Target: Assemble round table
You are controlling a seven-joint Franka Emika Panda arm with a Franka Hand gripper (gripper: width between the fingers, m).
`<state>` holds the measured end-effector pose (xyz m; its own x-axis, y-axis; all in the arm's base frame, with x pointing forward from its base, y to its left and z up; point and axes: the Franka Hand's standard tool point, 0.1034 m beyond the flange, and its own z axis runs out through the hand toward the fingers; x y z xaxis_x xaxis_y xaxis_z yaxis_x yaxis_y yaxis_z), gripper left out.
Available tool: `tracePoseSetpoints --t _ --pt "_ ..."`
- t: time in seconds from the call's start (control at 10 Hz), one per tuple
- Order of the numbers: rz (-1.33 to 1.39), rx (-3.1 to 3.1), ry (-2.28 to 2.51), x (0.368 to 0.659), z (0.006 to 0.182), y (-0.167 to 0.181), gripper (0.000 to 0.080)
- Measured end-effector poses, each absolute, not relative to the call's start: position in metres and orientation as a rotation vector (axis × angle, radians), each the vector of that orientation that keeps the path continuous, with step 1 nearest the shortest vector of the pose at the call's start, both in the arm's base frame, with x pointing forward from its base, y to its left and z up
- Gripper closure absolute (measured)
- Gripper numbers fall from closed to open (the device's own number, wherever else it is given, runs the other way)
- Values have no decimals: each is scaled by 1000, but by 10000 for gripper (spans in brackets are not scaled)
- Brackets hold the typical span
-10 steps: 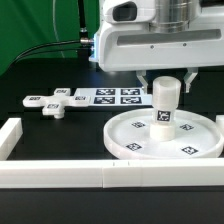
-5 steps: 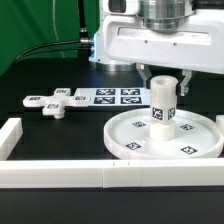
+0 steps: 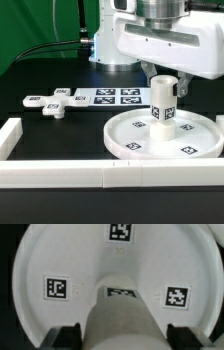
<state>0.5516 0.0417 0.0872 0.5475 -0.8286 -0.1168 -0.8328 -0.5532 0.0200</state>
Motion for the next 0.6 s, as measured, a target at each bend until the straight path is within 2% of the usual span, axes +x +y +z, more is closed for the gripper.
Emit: tracePoseSetpoints --t 0.2,0.6 --pt "147 -2483 1790 548 87 40 390" --pt "165 -2116 2149 546 87 51 390"
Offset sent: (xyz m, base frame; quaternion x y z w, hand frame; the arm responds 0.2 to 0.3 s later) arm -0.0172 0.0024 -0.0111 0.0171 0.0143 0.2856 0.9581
